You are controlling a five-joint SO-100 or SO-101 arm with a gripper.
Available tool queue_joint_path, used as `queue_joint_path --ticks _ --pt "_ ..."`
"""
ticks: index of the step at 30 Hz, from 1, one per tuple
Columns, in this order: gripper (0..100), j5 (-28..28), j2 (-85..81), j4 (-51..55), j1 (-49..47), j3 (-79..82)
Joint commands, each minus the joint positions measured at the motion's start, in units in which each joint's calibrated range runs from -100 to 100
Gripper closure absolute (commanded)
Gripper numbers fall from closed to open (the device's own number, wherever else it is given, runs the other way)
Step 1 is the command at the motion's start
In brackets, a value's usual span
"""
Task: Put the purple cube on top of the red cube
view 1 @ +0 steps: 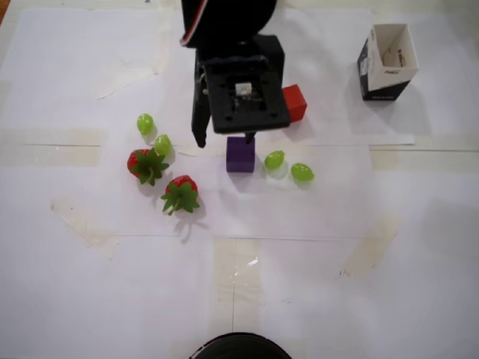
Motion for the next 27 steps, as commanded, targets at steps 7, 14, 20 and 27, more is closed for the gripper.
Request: queue_joint_path --ticks 7,14,20,27 --pt "68 -1.56 -1.17 0.35 -2.01 -4.99" --pt "68 -1.81 0.72 -0.63 -2.16 -4.08" --pt "69 -1.81 2.87 -2.43 -2.53 -4.08" --pt "69 -1.9 4.42 -4.23 -2.53 -3.63"
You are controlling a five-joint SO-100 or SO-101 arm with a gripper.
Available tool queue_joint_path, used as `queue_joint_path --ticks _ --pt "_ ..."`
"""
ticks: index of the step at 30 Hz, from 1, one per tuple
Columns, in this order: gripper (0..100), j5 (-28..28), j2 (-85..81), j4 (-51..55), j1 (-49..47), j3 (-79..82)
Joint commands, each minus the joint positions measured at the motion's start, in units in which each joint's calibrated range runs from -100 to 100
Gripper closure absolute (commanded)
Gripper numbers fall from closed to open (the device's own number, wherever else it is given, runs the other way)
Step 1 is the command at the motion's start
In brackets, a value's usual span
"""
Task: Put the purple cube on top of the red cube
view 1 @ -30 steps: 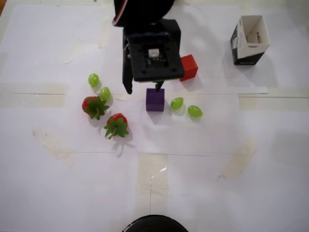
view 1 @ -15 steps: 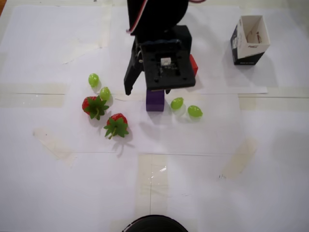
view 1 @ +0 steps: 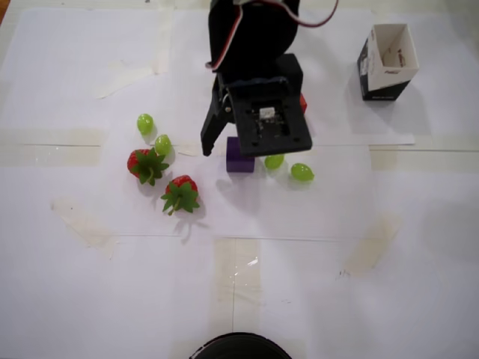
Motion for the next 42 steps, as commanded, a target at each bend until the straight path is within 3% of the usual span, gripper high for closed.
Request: queue_joint_path --ticks 1,18,28,42 --pt "69 -0.49 -0.14 -2.19 -0.2 -3.27" --pt "73 -0.88 1.49 -4.89 0.82 1.01" --pt "84 -0.73 0.29 -4.72 1.34 2.73" --pt "90 0.78 -13.56 -2.19 2.07 2.28"
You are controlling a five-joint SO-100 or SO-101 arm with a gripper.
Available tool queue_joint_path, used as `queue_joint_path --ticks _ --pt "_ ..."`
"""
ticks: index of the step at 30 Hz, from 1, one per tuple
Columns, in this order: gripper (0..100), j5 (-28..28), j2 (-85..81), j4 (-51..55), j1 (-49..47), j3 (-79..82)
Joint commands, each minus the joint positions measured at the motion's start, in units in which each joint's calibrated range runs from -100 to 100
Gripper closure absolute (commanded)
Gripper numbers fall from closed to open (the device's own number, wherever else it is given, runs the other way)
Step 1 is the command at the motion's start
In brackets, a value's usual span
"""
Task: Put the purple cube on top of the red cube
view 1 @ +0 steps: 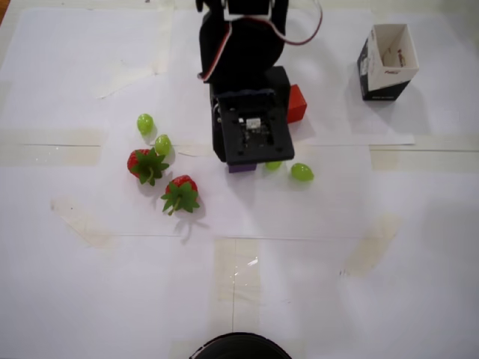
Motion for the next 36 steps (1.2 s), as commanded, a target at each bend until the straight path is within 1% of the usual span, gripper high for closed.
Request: queue_joint_path --ticks 1,8,18,22,25,36 --pt "90 0.29 -13.74 2.98 0.58 -1.16" --pt "90 0.05 -23.11 12.05 -1.78 -1.62" --pt "89 -0.1 -37.73 17.69 -8.1 13.57" --pt "89 -0.24 -37.73 16.87 -9.72 18.29" --pt "89 -0.54 -37.3 12.78 -10.9 22.84" --pt "89 -1.71 -36.27 6.17 -11.34 29.57"
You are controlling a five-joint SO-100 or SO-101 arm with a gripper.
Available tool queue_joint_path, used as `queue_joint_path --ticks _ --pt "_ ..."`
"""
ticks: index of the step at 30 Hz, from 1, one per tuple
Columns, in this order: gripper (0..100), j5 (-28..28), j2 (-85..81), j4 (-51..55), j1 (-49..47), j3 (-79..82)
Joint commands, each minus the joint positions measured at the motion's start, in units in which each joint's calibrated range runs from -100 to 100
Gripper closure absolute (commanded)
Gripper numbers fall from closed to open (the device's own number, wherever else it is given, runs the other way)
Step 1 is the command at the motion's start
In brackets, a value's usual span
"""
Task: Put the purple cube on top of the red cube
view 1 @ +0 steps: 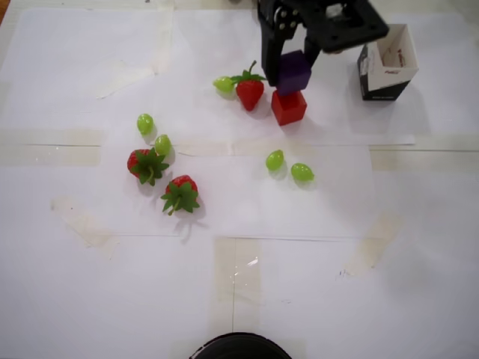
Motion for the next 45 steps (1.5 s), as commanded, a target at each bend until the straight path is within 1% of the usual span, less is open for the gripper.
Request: queue_joint_path --ticks 1,13,22,28,33,40,45 --pt "89 -0.34 -3.11 -3.1 -0.48 0.43" --pt "88 -1.32 -1.65 -6.45 -1.21 1.88" --pt "84 -1.81 -0.88 -8.25 -1.8 2.88" --pt "78 -2.1 -0.88 -8.9 -2.02 3.34" --pt "76 -2.25 -0.88 -8.9 -2.17 3.43" --pt "66 -2.59 -1.65 -10.94 -2.9 3.34" --pt "64 -4.4 -2.77 -10.54 -3.86 2.52"
